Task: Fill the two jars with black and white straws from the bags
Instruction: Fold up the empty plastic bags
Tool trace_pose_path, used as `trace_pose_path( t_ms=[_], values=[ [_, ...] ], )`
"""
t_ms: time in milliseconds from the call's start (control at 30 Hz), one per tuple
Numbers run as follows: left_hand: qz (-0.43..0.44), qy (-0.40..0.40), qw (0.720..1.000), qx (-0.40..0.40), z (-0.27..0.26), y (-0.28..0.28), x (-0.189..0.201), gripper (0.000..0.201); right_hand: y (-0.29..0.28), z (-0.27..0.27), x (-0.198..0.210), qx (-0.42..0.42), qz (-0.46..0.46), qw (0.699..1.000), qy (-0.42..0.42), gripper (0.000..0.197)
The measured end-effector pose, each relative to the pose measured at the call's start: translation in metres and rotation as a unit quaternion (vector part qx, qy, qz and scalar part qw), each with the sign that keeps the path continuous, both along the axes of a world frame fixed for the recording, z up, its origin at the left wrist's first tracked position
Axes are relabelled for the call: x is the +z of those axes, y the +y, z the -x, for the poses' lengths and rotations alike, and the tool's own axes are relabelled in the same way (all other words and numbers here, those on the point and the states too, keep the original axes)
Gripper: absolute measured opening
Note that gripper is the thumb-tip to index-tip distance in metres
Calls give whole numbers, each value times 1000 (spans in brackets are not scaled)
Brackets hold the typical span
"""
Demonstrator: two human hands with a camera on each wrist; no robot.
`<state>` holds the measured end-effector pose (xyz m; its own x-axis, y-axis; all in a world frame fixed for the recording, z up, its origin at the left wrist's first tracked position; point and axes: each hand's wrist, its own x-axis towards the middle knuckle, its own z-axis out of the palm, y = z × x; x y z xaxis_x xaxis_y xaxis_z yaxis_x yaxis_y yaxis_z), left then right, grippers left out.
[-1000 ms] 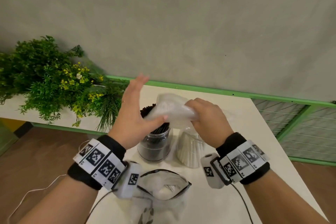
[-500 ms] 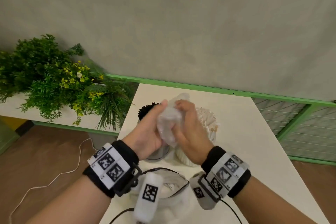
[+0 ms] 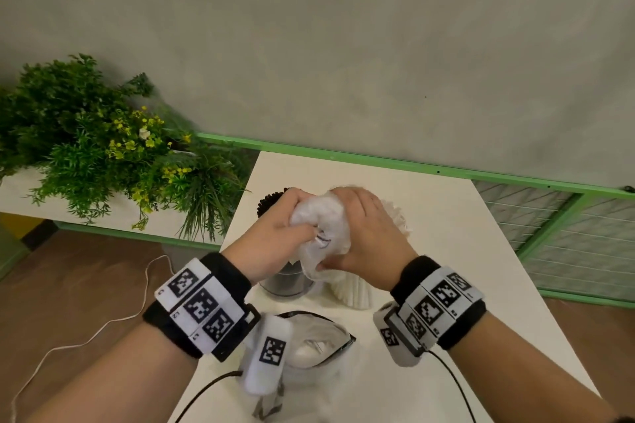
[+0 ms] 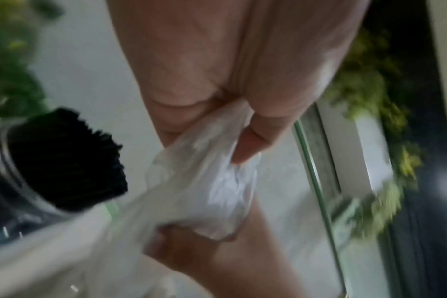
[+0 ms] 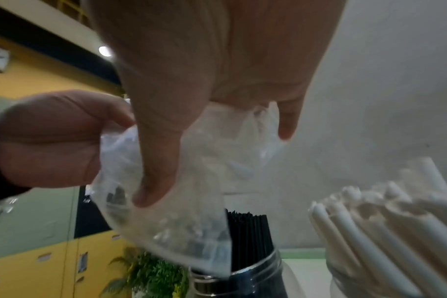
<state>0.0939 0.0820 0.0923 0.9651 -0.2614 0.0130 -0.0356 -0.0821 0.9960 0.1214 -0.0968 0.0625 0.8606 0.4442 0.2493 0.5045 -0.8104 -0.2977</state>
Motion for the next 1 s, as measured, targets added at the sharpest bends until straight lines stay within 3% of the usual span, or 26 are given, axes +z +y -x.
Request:
trace_pose_path(
  t_ms=[67, 133, 200, 267, 300, 367, 400, 467, 533, 600, 667, 733, 833, 900, 967, 1000],
  values=[
    [85, 59, 995, -10, 0, 2, 1, 27, 4, 1, 5, -31, -69, 997, 28, 65],
    [117, 81, 990, -7, 0, 8, 0, 31, 5, 3, 13, -55, -74, 993, 77, 47],
    [-18, 4, 999, 29, -2, 17, -5, 37, 4, 3, 15, -72, -19, 995, 73, 35],
    [-195, -135, 966, 108, 1, 21, -9, 45, 5, 1, 12, -91, 5, 994, 59, 26],
    [-233, -185, 948, 114, 4, 18, -10, 52, 7, 1, 11, -88, 14, 995, 54, 26],
    [-266, -185, 943, 78, 10, 6, -19, 71, 13, 3, 12, -59, 15, 997, 52, 28],
    [-250, -143, 955, 69, 11, 1, -23, 81, 17, 6, 15, -39, -12, 998, 56, 26],
    [-89, -26, 993, 75, 10, -5, -26, 91, 25, 12, 21, -12, -92, 993, 80, 24],
    [57, 55, 994, 77, 9, -6, -25, 97, 35, 19, 20, 3, -175, 976, 126, 28],
    [118, 109, 985, 61, 8, -1, -22, 85, 47, 26, 12, 25, -304, 933, 189, 33],
    [163, 144, 974, 56, 6, 4, -21, 65, 55, 31, 4, 36, -375, 901, 216, 39],
    [188, 141, 970, 68, 6, 7, -21, 56, 61, 31, -2, 45, -355, 914, 192, 41],
    [184, 112, 970, 115, 5, 7, -25, 52, 59, 25, -10, 15, -259, 964, 55, 51],
    [174, 78, 966, 172, 2, 10, -31, 49, 51, 24, -11, -23, -228, 973, 12, 60],
    [135, 32, 964, 228, 0, 16, -33, 46, 45, 29, -7, -13, -276, 951, 140, 54],
    [113, 11, 964, 239, 0, 17, -34, 45, 43, 32, -7, 14, -342, 908, 243, 45]
  ],
)
